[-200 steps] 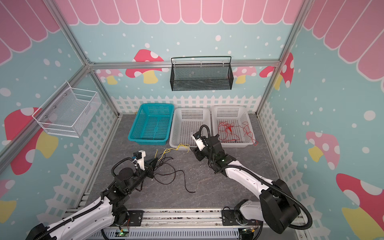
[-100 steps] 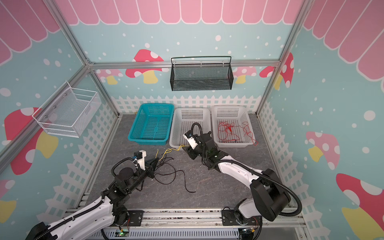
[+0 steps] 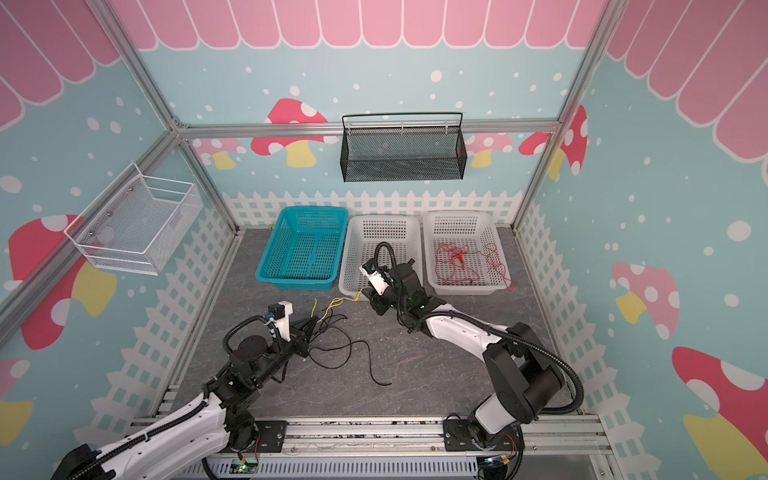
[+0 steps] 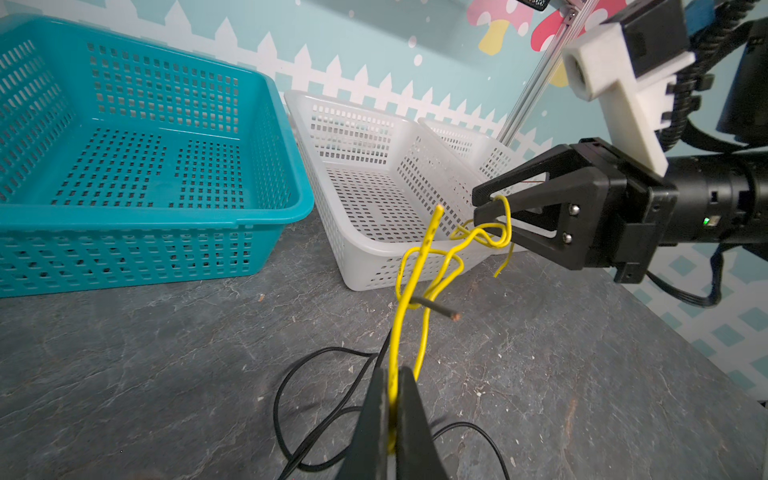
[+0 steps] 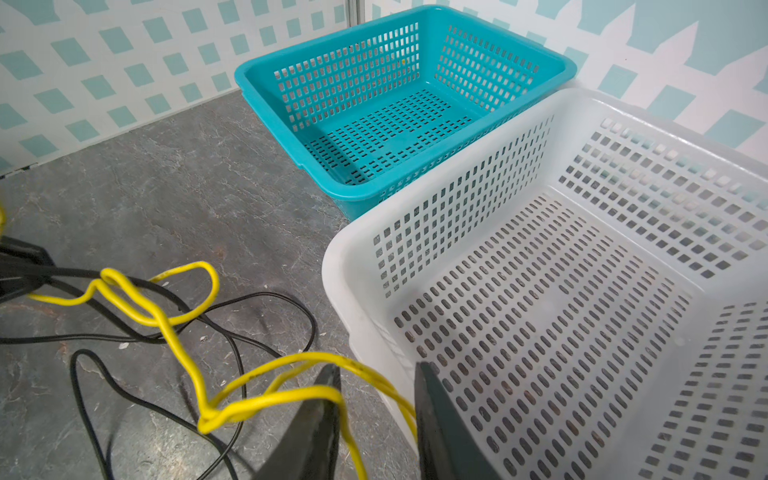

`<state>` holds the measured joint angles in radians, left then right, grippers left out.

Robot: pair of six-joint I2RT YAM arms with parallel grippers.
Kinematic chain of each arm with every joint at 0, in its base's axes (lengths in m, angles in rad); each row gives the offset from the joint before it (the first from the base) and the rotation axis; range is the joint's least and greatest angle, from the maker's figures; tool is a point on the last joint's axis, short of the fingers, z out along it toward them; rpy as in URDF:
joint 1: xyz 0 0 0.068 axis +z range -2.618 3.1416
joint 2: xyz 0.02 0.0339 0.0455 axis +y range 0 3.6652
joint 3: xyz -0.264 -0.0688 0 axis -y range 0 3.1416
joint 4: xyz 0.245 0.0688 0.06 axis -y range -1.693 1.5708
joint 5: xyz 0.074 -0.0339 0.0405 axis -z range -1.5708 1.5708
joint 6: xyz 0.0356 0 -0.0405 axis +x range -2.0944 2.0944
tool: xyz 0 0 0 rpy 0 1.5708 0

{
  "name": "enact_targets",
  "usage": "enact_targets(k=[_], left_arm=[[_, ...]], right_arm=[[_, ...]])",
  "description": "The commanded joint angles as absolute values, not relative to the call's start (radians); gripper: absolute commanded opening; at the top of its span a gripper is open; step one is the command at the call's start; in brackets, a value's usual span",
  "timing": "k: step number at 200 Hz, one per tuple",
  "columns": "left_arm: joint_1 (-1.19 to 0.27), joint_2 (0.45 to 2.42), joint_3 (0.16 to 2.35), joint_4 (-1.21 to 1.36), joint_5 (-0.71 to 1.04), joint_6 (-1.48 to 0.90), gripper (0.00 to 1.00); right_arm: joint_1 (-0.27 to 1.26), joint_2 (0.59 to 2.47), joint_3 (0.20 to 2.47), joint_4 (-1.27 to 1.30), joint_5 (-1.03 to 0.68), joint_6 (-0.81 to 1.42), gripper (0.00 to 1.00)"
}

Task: Untangle the cables
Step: 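Pull the yellow wire with the right gripper toward the farther white basket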

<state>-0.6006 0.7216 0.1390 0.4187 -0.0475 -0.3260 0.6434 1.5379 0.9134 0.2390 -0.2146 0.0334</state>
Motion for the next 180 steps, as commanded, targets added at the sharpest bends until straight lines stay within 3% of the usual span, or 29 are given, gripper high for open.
enact_targets(k=[1,14,26,128,180], left_arm=[[-0.597,0.710,0.128,0.444,-0.035,-0.331,0.00],[-0.597,0.712,0.127,0.437,-0.047,-0.332,0.00],[-0.598,0.716,0.129,0.429,-0.066,-0.333,0.00],[-0.596,0.752,0.147,0.371,-0.178,-0.336,0.00],[-0.598,0.757,0.152,0.355,-0.192,-0.335,0.00]], right_arm=[[0.651,1.553,0.936,0.283,-0.202,0.034,0.15],[0.652,1.547,0.934,0.288,-0.189,0.037,0.04],[0.650,1.539,0.931,0.289,-0.170,0.038,0.00],[0.648,1.378,0.836,0.232,0.289,0.116,0.00],[0.628,1.301,0.823,0.174,0.373,0.115,0.00]])
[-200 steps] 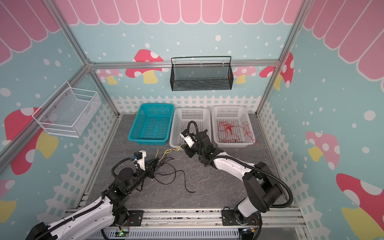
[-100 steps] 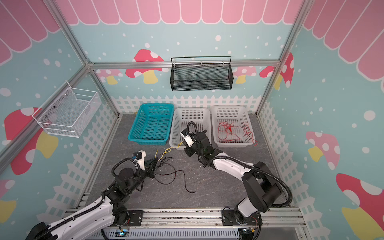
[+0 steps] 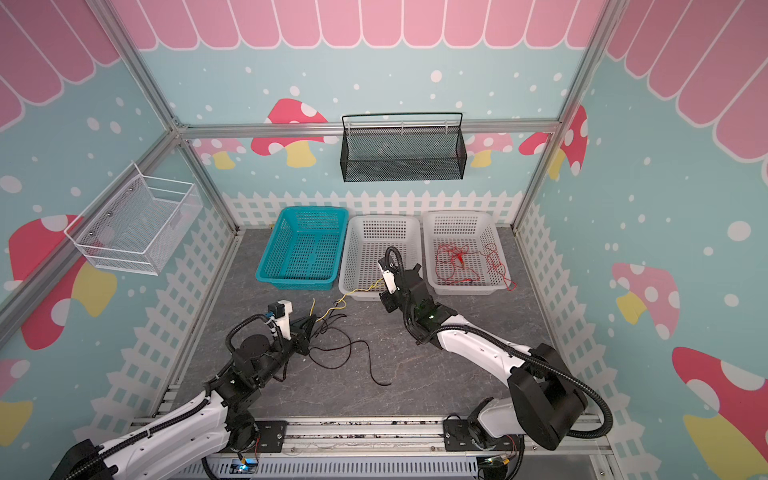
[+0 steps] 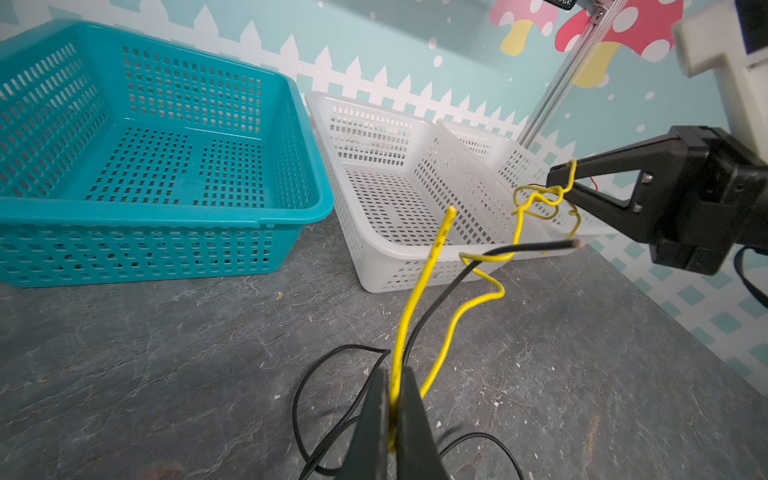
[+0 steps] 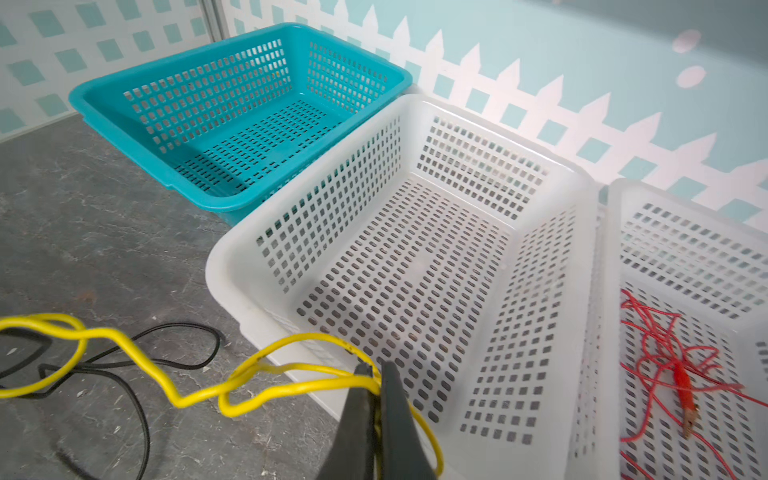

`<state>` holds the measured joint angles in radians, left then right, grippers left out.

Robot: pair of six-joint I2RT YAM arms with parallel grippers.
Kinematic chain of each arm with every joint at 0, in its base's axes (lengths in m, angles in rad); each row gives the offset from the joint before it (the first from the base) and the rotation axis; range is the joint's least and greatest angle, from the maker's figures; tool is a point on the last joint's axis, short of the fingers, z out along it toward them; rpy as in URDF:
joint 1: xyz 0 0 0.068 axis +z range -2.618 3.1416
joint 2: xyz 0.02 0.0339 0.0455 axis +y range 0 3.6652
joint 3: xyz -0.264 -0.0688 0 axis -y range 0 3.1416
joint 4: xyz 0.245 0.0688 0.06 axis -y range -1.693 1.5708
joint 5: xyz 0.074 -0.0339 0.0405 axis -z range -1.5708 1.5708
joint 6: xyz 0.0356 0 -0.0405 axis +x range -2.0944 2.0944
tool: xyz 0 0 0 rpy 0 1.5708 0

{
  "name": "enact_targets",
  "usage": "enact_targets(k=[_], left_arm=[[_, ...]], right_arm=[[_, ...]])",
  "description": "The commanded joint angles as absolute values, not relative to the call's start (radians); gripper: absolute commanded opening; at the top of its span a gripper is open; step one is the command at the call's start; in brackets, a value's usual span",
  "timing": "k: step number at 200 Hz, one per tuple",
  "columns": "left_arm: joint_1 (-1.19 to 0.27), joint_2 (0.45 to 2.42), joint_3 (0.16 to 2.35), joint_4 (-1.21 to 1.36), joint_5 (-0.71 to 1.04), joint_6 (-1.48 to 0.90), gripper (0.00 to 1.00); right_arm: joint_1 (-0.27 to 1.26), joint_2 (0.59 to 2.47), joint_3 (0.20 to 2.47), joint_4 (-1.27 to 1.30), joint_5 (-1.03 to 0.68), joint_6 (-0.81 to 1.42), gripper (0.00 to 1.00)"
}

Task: Untangle the cables
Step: 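Pull the yellow wire with the right gripper toward the farther white basket, then hold the yellow wire taut with the right gripper while the left opens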

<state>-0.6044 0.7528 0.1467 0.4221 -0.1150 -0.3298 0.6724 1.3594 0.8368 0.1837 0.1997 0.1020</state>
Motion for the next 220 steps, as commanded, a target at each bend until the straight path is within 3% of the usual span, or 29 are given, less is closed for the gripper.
enact_targets(k=[1,53,149,220], left_arm=[[-0.598,0.757,0.152,0.354,-0.194,-0.335,0.00],[-0.596,0.735,0.151,0.325,-0.202,-0.330,0.00],[-0.595,0.735,0.144,0.332,-0.198,-0.330,0.00],[-0.596,0.737,0.146,0.333,-0.197,-0.339,0.40]], right_arm=[[0.628,1.299,0.823,0.173,0.374,0.115,0.00],[0.609,1.215,0.803,0.123,0.446,0.111,0.00],[0.599,1.161,0.788,0.093,0.396,0.116,0.00],[0.599,1.199,0.793,0.115,0.261,0.104,0.00]])
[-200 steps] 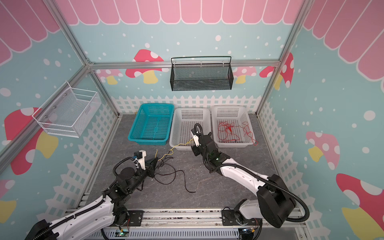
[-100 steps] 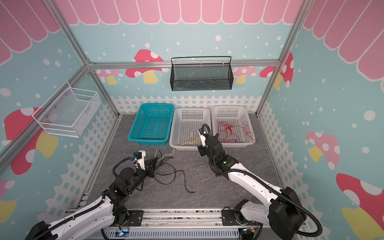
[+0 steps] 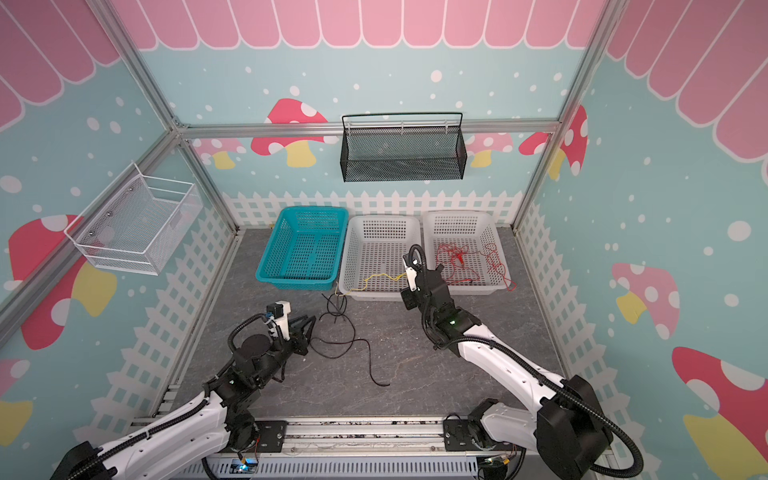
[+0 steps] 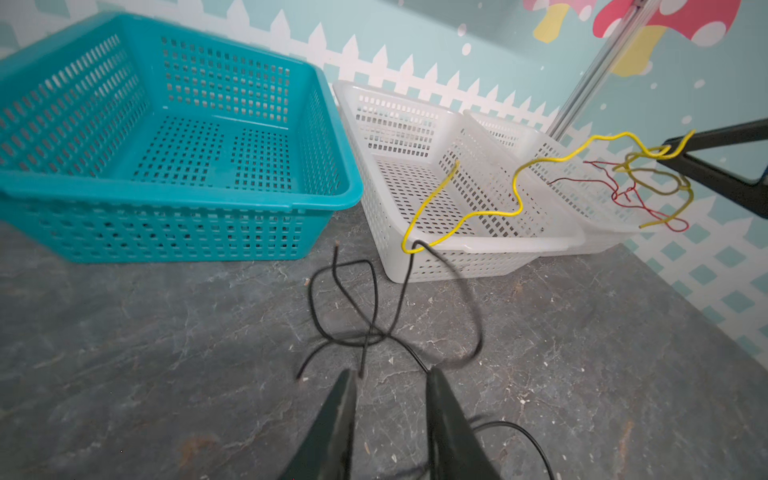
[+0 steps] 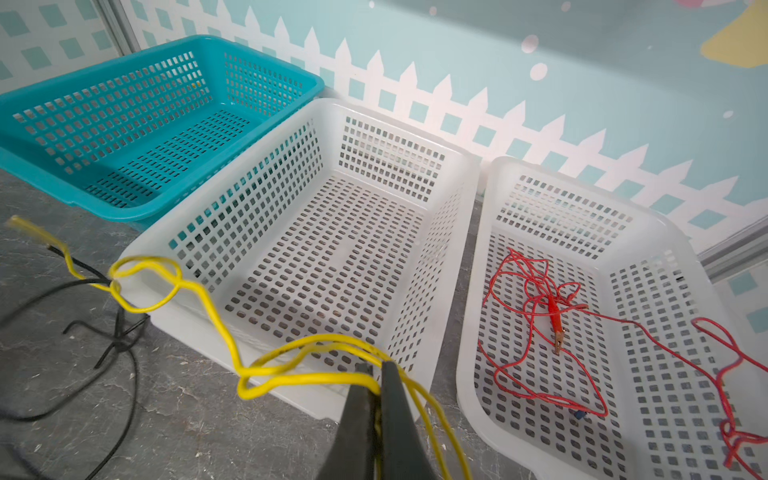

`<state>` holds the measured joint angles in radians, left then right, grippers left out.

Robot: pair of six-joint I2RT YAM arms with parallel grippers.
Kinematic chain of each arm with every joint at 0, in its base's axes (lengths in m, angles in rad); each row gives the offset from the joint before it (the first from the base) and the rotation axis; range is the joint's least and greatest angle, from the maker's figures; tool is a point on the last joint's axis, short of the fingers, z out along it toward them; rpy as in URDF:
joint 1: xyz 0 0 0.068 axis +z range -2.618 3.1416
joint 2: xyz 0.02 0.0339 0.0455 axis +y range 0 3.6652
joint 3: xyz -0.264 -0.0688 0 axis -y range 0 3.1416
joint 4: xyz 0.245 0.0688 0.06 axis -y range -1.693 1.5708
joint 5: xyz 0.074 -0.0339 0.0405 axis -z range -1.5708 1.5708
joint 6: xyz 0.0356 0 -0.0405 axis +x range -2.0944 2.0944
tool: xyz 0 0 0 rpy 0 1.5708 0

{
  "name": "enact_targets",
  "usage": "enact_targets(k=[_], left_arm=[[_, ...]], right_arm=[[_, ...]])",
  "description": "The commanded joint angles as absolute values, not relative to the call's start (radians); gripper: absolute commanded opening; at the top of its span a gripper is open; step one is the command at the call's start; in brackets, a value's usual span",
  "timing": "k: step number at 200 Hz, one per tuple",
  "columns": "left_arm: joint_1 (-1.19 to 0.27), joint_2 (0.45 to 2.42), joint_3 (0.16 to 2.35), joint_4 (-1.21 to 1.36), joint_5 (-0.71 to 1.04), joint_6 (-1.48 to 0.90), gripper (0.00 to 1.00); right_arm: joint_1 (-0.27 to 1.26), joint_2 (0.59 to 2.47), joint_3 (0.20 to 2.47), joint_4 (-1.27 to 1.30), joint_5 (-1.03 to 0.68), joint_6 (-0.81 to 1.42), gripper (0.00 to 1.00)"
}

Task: Untangle the cables
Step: 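Hold the yellow wire taut with the right gripper while the left opens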

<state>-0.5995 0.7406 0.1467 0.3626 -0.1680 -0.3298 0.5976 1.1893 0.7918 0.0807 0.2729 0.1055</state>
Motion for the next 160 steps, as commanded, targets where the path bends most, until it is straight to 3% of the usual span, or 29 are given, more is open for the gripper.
enact_targets(k=[1,43,96,160], left_arm=[[-0.596,0.736,0.147,0.332,-0.197,-0.339,0.40],[-0.596,0.729,0.147,0.327,-0.201,-0.337,0.55],[-0.597,0.751,0.154,0.340,-0.186,-0.339,0.61],[-0.599,0.818,0.166,0.418,-0.105,-0.346,0.68]], right_arm=[[0.599,1.199,0.793,0.115,0.261,0.103,0.00],[0.599,1.186,0.777,0.139,0.187,0.076,0.00],[0.600,1.149,0.747,0.167,-0.020,0.001,0.00],[0.603,1.156,0.764,0.189,-0.071,0.037,0.00]])
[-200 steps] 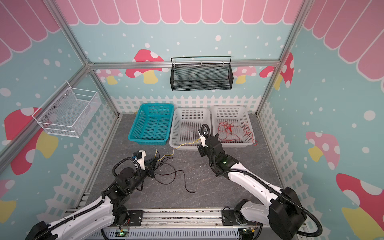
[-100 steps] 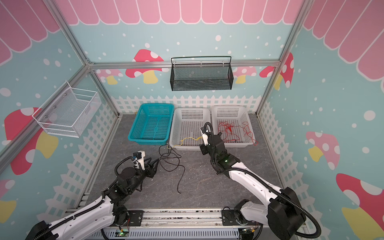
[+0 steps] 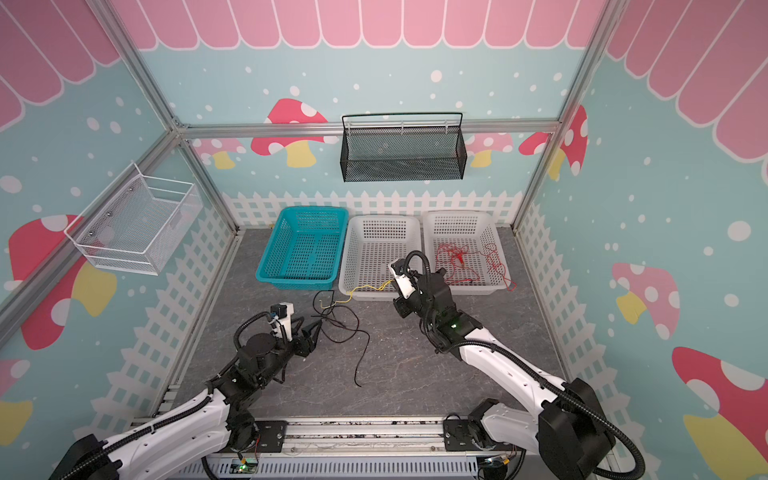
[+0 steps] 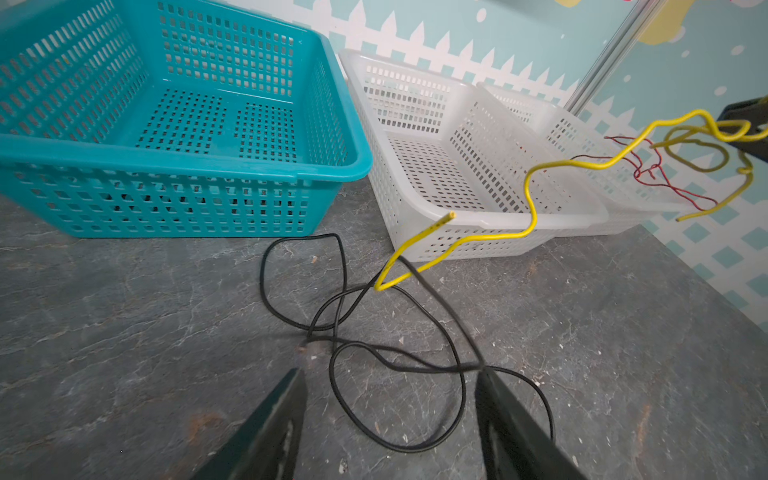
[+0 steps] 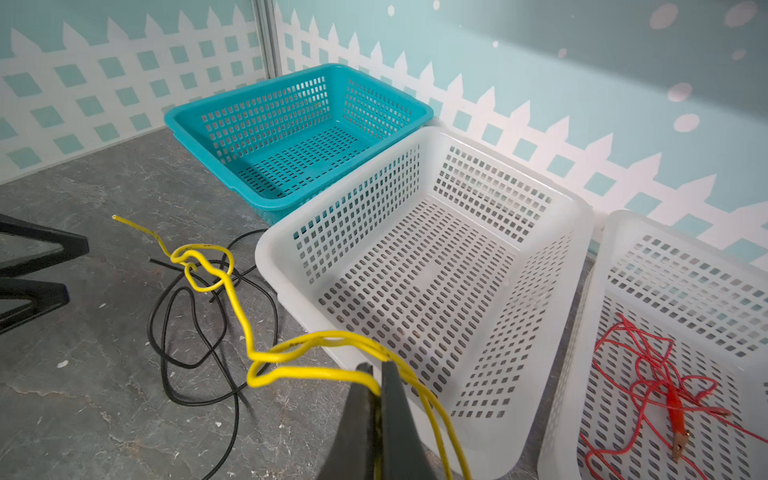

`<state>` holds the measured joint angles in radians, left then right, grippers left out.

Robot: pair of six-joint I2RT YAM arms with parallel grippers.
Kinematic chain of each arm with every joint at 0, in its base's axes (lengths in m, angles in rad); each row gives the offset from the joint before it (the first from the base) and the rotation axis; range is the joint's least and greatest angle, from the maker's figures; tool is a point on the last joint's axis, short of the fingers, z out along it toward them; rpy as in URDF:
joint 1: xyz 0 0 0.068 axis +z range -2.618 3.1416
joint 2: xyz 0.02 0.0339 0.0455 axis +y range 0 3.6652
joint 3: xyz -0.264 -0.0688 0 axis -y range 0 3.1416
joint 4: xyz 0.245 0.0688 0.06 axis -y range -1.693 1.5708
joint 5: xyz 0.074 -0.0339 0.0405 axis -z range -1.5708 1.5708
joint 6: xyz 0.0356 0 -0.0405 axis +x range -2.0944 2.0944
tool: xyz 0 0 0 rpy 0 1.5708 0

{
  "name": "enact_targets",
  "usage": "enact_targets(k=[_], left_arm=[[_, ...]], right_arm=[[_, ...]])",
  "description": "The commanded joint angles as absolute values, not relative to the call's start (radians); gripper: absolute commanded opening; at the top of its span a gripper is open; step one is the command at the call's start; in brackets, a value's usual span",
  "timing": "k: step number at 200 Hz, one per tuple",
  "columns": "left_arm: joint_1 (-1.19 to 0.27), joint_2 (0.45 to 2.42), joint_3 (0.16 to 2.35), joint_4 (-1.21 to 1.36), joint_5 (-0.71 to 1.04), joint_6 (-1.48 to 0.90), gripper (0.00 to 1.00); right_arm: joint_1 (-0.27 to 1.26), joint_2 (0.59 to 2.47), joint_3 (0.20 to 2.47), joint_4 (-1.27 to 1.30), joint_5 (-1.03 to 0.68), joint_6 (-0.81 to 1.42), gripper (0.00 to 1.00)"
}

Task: Untangle the cables
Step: 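Hold the yellow wire taut with the right gripper while the left opens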

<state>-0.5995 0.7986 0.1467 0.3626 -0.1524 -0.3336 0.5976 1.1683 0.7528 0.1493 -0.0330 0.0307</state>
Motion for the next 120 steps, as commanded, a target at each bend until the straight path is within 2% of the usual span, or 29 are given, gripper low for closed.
enact_targets(k=[1,63,120], left_arm=[[-0.599,0.819,0.166,0.420,-0.104,-0.345,0.69],[-0.601,0.894,0.205,0.477,-0.099,-0.334,0.74],[-0.608,1.022,0.229,0.572,-0.125,-0.359,0.73]], right_arm=[[0.602,1.157,0.765,0.188,-0.071,0.038,0.00],[0.602,1.156,0.778,0.195,-0.071,0.060,0.00],[0.603,1.157,0.800,0.192,-0.086,0.086,0.00]])
